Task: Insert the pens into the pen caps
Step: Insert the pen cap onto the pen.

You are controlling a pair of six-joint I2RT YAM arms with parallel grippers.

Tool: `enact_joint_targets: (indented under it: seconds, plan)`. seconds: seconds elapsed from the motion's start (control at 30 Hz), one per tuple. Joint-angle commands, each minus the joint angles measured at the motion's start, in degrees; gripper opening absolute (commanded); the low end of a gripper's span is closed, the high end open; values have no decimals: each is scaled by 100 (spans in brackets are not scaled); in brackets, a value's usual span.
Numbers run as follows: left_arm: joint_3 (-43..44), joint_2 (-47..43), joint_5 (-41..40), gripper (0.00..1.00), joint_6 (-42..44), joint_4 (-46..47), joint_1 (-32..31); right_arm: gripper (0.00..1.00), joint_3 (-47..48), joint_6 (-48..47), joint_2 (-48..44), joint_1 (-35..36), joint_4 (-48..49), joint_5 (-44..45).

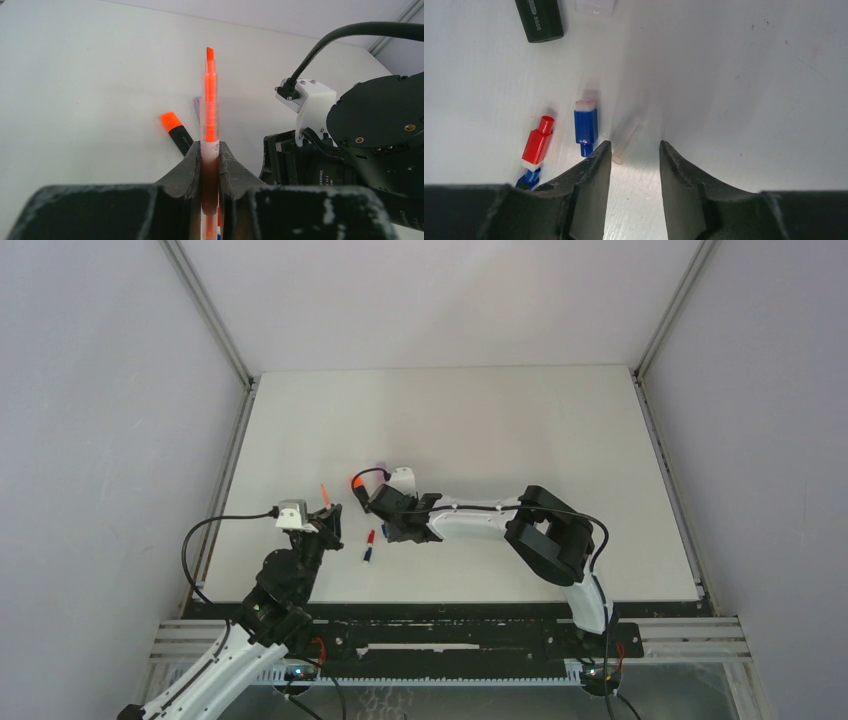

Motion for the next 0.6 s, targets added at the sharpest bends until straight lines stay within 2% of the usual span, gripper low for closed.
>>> enact_joint_targets:
  seconds: [0.0,0.37,0.57]
  plan:
    - [-15,-42,31,0,-104,103,34,37,-205,149,67,37,-369,-208]
    - [-14,-34,39,0,-108,112,34,34,-142,25,166,-81,-234,-175]
    - [-15,-50,35,0,-99,97,34,28,22,-25,310,-91,-358,-96]
